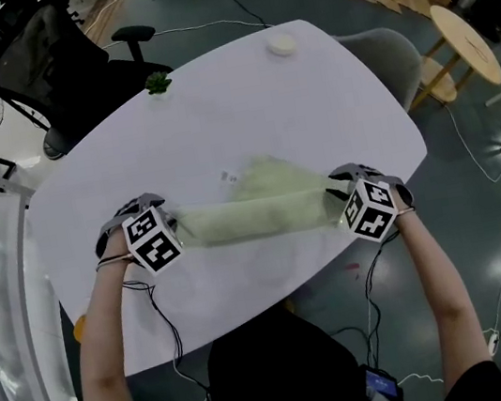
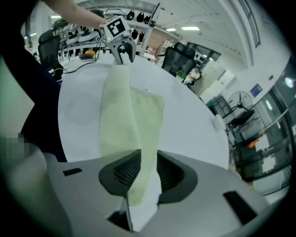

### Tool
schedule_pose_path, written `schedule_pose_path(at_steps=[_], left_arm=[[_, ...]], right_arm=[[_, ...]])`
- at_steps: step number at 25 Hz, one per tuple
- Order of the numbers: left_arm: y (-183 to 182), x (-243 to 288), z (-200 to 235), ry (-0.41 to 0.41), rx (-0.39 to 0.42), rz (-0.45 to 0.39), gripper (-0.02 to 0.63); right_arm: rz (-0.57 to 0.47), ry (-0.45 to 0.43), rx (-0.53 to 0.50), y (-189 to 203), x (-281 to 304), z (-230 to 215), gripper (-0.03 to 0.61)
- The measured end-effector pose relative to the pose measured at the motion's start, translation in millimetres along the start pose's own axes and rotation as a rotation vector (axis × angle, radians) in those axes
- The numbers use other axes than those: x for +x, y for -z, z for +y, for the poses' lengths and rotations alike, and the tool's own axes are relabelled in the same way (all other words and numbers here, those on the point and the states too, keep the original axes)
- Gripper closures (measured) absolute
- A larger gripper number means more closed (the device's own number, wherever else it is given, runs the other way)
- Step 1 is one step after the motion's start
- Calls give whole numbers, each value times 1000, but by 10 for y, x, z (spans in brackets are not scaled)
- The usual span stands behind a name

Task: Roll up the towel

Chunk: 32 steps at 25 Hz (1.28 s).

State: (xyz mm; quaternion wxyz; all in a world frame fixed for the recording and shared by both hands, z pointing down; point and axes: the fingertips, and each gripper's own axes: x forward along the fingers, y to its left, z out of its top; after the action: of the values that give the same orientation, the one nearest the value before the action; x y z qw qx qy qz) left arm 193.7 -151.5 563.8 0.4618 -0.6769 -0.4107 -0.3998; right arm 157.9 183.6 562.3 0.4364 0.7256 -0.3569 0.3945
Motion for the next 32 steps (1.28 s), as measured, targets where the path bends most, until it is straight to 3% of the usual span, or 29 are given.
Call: schedule_pose_path(at_steps=[8,12,22,32], left_arm=[[-142,-566,75,-137,-1,-79,345],[-244,-749,-167,-154,36,-113,345],[-262,-378,-941,-95,150,-69,348],[-177,58,-755,-136,159,-25,358]], right_arm=[[-83,106,-15,33,-623,-55,422],[-93,138,-59,115,-734,171,422],[-79,105,-37,298,-414,843,422],[7,168,-64,462,-37,754,433]])
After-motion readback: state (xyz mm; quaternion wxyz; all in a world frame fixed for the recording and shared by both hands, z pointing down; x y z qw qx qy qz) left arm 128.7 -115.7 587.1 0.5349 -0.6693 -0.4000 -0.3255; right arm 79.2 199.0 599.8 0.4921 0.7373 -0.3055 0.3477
